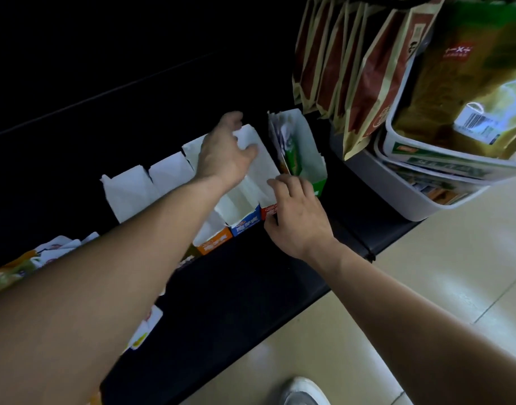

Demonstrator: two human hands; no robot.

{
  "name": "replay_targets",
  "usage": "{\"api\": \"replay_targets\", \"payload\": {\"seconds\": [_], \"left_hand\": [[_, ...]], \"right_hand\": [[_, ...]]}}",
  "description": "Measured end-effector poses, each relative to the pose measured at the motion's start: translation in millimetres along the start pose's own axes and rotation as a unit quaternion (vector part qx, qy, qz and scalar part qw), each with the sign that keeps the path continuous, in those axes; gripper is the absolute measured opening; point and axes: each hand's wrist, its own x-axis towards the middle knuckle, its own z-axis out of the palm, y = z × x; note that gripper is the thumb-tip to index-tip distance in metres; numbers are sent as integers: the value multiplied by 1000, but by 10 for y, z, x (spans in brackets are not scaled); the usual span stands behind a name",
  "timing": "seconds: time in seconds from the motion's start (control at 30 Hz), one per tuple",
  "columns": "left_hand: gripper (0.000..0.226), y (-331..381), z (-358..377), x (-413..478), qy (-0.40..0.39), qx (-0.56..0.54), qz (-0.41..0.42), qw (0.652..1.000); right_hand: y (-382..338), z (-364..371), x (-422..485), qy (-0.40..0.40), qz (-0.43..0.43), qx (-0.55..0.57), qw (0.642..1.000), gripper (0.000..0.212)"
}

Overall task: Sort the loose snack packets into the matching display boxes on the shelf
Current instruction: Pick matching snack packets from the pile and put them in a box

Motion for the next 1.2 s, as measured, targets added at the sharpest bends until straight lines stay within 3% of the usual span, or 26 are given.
{"api": "replay_targets", "payload": {"seconds": [0.2, 0.37, 0.53, 0.63, 0.8, 0.93, 1.0, 1.1, 1.2], "left_hand": [[54, -703, -1216, -1151, -103, 130, -40, 985], [41, -1556, -2144, -2285, -161, 168, -152, 961], [44, -2188, -2189, -2916, -163, 173, -232, 943], [51, -2344, -2095, -3049, -189, 198, -195, 942], [62, -2474, -1903, -3249, -172, 297, -109, 933], [65, -2476, -1725, -3388, -184, 363, -80, 910], [60, -2448, -1715, -3386, -186, 359, -67, 912], [51, -2405, -1701, -3375, -192, 303, -46, 932], [38, -2398, -1711, -3379, -134, 250, -25, 959]], "right_hand": [[-872, 144, -261, -42, -73, 37, 996, 59], [-1622, 586, -639, -157, -171, 58, 971, 59], [-1924, 1136, -851, -276, -233, -22, 932, 66], [-2021, 1334, -899, -309, -264, -78, 910, 72], [-1850, 1414, -1257, -249, -293, -114, 916, 61], [-1762, 1397, -1363, -158, -273, -49, 948, 45], [-1833, 1403, -1329, -144, -214, -40, 965, 51], [-1904, 1433, -1294, -160, -184, -77, 967, 75], [-1891, 1425, -1282, -175, -188, -106, 961, 70]]}}
